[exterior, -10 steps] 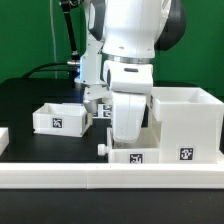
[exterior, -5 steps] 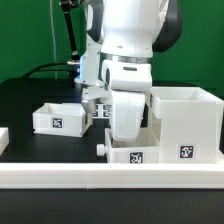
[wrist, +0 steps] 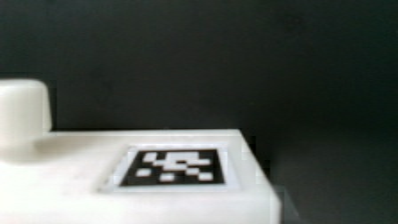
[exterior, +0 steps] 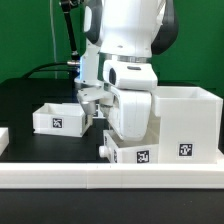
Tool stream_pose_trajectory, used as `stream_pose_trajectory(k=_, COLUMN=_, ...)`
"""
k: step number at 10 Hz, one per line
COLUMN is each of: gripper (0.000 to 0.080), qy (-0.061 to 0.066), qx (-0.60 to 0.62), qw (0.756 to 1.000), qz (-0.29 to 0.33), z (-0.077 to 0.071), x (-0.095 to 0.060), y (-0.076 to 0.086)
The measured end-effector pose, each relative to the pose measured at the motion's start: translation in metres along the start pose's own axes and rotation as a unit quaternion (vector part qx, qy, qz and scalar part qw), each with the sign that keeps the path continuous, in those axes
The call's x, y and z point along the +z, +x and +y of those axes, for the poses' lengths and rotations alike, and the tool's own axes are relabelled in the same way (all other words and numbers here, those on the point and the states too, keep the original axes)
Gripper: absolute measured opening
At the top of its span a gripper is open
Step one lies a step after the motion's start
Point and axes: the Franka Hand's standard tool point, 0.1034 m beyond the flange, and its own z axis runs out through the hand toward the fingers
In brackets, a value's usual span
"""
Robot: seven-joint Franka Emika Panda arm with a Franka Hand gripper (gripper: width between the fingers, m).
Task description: Assemble drawer
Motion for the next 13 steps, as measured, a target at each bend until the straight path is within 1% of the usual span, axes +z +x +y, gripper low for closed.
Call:
stream_pose_trajectory(k=4, gripper=0.0048, qy=0.001, qx=0.008, qw=1.000, qz=-0.005, z=-0.001, x=0.001, y=-0.001)
stream_pose_trajectory(k=6, gripper=0.0389, qy=0.000, qx=0.031, qw=1.000, qz=-0.005, z=0.001, x=-0.003, y=-0.002)
stream_pose_trajectory(k=7, gripper=0.0389, qy=-0.003, qx=0.044, qw=0.999, qz=-0.005, z=0.003, x=-0.006, y=-0.002)
stream_pose_trajectory(k=8, gripper=0.0559, qy=-0.004, qx=0.048, qw=0.999, qz=-0.006, z=0.005, x=-0.011, y=-0.001)
stream_pose_trajectory(k=9, gripper=0.0631, qy=-0.005, qx=0.048, qw=0.999, qz=-0.006, z=0.007, x=-0.016, y=-0.001)
stream_pose_trajectory(k=10, gripper=0.0631, qy=-0.010, qx=0.049, qw=0.999, qz=-0.007, z=0.010, x=-0.023, y=0.000)
stream_pose_trajectory(k=11, gripper=0.0647, qy=-0.018, qx=0.050, qw=0.999, qz=-0.008, z=0.014, x=-0.036, y=-0.002)
stream_pose_trajectory(k=12, gripper=0.0647, qy=-0.014, qx=0.039, qw=0.999, qz=-0.013, z=0.016, x=-0.049, y=-0.012)
stream_pose_trajectory(k=13, gripper=0.0647, qy=-0.013, qx=0.028, qw=0.999, qz=-0.018, z=0.021, x=-0.058, y=-0.027)
